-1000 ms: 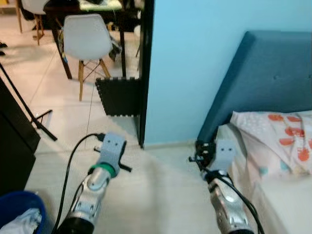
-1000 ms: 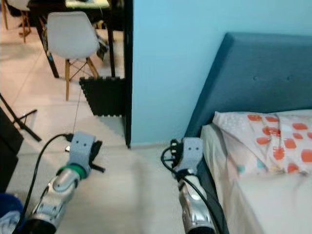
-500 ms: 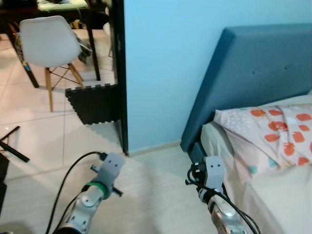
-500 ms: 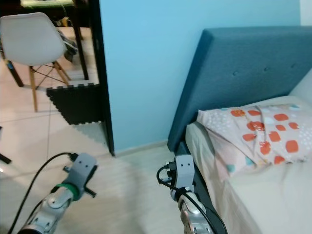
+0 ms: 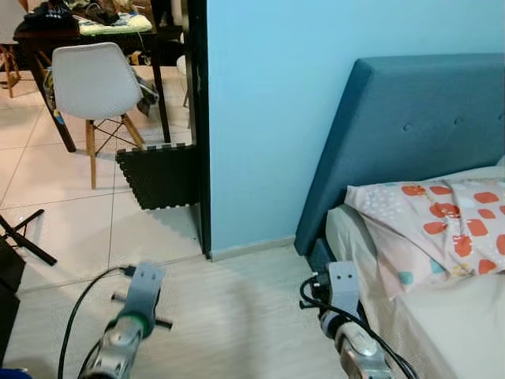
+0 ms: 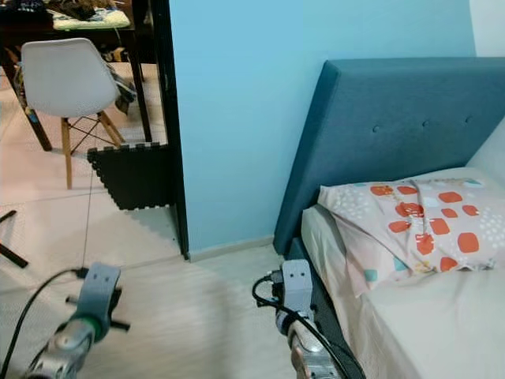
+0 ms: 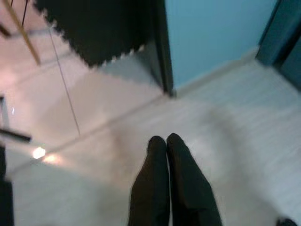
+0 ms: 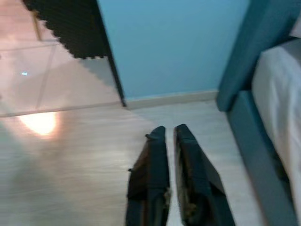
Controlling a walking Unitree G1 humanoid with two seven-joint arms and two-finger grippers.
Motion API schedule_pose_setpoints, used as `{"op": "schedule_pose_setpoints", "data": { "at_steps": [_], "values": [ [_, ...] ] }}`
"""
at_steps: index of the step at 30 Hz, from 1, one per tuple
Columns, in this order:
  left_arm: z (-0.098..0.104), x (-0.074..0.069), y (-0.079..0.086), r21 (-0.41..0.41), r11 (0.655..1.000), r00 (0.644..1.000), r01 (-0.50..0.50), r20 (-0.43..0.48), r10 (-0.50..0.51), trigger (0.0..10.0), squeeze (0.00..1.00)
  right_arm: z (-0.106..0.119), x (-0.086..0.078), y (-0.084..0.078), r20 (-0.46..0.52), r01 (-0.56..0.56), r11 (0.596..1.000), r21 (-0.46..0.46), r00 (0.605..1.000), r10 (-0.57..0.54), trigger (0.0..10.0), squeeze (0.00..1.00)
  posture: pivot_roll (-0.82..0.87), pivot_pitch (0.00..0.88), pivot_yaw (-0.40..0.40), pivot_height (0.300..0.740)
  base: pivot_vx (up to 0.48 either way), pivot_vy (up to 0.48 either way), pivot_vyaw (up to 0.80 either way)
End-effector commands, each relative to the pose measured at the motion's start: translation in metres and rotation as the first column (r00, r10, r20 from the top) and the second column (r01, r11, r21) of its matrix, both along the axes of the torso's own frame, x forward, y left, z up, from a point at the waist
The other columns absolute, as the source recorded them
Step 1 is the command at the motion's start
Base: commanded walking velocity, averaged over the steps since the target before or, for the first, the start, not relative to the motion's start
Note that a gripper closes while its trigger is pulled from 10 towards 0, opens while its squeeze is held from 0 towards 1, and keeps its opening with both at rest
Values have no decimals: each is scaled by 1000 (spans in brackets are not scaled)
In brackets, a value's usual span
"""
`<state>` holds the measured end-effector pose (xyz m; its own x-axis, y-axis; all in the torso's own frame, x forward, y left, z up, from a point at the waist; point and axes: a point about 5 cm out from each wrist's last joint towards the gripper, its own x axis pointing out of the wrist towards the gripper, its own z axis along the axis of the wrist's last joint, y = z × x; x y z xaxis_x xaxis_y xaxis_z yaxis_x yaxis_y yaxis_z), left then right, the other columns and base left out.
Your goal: Clean up the room
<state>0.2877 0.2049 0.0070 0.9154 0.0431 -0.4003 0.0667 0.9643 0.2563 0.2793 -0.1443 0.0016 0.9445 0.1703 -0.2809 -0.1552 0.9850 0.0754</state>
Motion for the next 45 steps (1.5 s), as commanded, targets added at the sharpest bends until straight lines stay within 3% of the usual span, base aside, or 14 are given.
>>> {"op": "schedule_pose_setpoints", "data": {
  "at_steps": [1,10,11,13,14,16,17,26,36,45],
  "values": [
    [-12,-10,-1,-8,1000,999,0,-53,-1,10000,1000,-5,-5,-5,-23,14,1000,-1,1000,-14,10000,1000,-5,0,-7,740,0,0,0],
    [-18,-15,-1,10,1000,997,-3,-73,4,10000,1000,-12,-11,-8,-48,17,1000,-9,999,-18,10000,1000,-5,0,-11,740,0,0,0],
    [-19,-15,-1,9,1000,997,-6,-76,7,10000,918,-13,-11,-8,-52,19,1000,-16,998,-20,10000,1000,-6,0,-10,740,0,0,0],
    [-19,-16,0,10,1000,997,-11,-79,11,10000,918,-14,-12,-9,-56,21,1000,-23,998,-23,10000,1000,-6,0,-10,740,0,0,0],
    [-20,-16,1,15,1000,997,-19,-81,20,10000,0,-15,-13,-10,-59,21,1000,-22,998,-23,10000,1000,-5,0,-9,740,0,0,0],
    [-21,-17,1,9,1000,996,-21,-85,22,10000,0,-16,-14,-10,-62,14,999,-30,998,-16,10000,1000,-6,0,-9,740,0,0,0],
    [-21,-17,1,9,1000,996,-22,-88,22,10000,0,-16,-14,-10,-67,11,999,-40,998,-14,10000,0,-6,0,-9,740,0,0,0],
    [-25,-21,2,24,999,992,-47,-114,50,10000,0,-20,-17,-11,-87,14,999,-51,996,-18,10000,0,-7,0,-8,740,0,0,0],
    [-30,-25,5,-20,997,987,-77,-142,74,10000,0,-27,-24,-9,-123,-12,998,-60,992,5,10000,0,-11,0,-15,740,0,0,0],
    [-5,-3,-8,-87,996,1000,-24,13,25,10000,0,-9,-9,-4,-8,20,1000,-20,1000,-21,10000,0,-17,0,6,740,0,0,0]
  ]
}}
